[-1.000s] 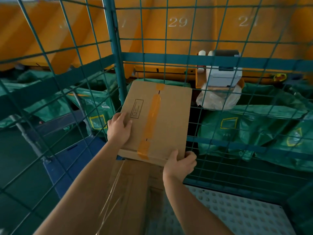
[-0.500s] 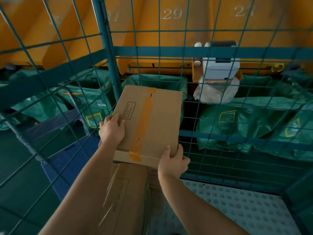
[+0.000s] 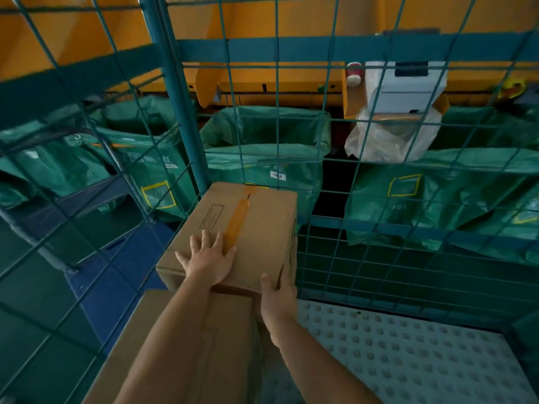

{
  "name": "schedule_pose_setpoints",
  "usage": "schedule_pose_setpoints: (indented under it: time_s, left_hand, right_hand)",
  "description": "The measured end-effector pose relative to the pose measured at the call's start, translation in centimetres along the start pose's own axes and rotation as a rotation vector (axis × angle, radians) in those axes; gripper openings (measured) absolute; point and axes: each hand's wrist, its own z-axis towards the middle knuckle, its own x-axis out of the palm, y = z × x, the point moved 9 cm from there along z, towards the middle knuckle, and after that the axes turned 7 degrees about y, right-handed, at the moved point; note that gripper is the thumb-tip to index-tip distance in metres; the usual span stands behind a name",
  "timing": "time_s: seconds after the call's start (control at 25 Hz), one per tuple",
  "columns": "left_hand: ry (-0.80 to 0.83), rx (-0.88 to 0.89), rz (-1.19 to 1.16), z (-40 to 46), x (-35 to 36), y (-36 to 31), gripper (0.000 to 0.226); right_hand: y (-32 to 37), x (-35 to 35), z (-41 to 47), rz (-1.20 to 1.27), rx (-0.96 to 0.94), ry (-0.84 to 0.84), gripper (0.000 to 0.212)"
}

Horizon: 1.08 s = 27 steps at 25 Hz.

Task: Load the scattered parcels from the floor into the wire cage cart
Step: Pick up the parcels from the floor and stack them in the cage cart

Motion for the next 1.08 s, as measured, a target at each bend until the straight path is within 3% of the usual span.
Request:
schedule_pose_setpoints:
  time_s: [0.2,0.44,0.56,0.8,1.08]
  left_hand:
    - [-0.011,0.083,-0.051,-2.7,-1.4,1.5,0.058]
    - [-0.108,-0.117,-0.117,-10.7,-0.9,7.5,0.050]
    - [-0.193,-0.284,-0.134,-14.5,0.1,10.3,0.046]
    - [-0.051,0.088,-0.049,-16.1,3.1,10.0,0.045]
    - [-0.041,0.165,-0.125,-23.0,2.0,9.1,0.038]
  right_hand:
    - [-1.9,-0.1,-3.0,0.116,0.139,-0.016,0.064]
    - [-7.2,6.6,-14.1,0.181,0.442,0.200,0.092]
    - [-7.1,7.0,-14.7,0.222,0.441,0.174,0.081]
    - [-5.8,7.3,-14.7,0.274,0.444,0.118,0.070]
    - [-1.9,-0.1,-18.7,0.160,0.295,0.099,0.057]
